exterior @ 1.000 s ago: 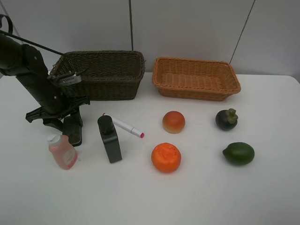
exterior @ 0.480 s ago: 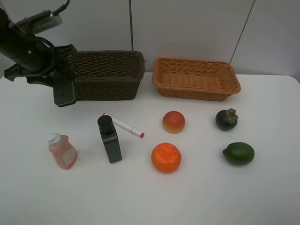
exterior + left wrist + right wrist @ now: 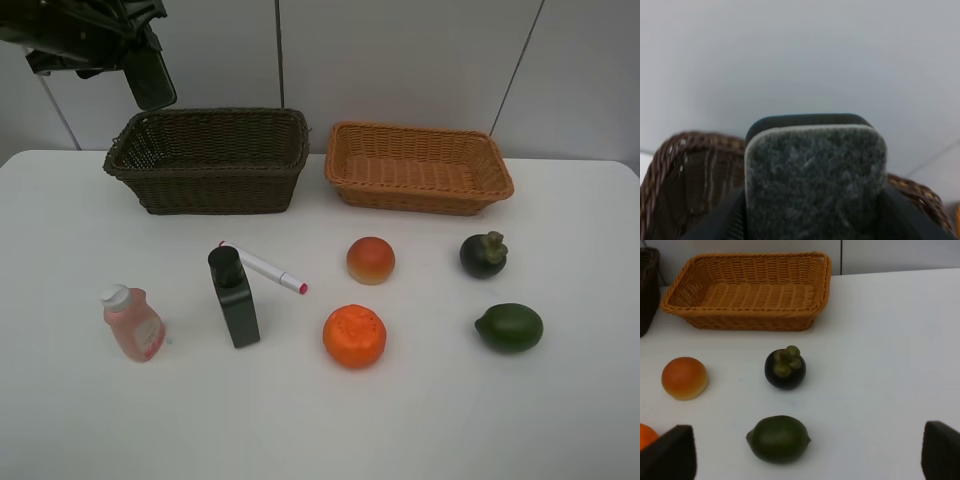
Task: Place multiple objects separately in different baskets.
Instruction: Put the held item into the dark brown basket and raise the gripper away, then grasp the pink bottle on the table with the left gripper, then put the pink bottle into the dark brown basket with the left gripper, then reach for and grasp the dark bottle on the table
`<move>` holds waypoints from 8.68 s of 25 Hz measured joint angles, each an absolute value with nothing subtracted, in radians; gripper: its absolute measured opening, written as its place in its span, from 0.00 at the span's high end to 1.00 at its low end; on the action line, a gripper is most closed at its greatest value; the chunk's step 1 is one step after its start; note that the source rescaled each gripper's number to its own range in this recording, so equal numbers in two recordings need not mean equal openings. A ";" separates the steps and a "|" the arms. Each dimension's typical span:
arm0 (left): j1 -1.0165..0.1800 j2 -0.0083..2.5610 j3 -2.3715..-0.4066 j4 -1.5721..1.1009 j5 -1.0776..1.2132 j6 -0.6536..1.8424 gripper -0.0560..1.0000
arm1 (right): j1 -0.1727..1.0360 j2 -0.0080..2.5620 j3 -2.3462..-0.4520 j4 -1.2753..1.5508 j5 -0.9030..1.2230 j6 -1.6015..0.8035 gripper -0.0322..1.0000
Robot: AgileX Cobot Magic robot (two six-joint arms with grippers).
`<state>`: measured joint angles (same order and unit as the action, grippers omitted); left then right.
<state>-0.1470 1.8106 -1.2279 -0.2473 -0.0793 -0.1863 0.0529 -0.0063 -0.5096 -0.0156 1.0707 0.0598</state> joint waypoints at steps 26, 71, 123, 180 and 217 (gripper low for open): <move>-0.148 1.802 -1.537 -0.216 1.085 -0.120 0.00 | 0.053 -0.006 -0.510 -0.016 1.071 0.060 0.00; -0.340 1.498 -0.734 -0.098 0.728 -0.076 0.00 | 0.053 -0.006 -0.510 -0.016 1.071 0.060 0.00; -0.338 2.030 -1.668 -0.075 0.569 -0.179 0.70 | 0.053 -0.006 -0.510 -0.016 1.071 0.060 0.00; -0.617 1.931 -1.401 -0.125 1.201 -0.555 0.00 | 0.053 -0.006 -0.510 -0.016 1.071 0.060 0.00; -0.617 2.065 -1.431 -0.113 1.148 -0.468 0.37 | 0.053 -0.006 -0.510 -0.016 1.071 0.060 0.00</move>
<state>-0.6171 2.0647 -1.4313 -0.1133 1.1477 -0.4682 0.0529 -0.0063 -0.5096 -0.0156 1.0707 0.0598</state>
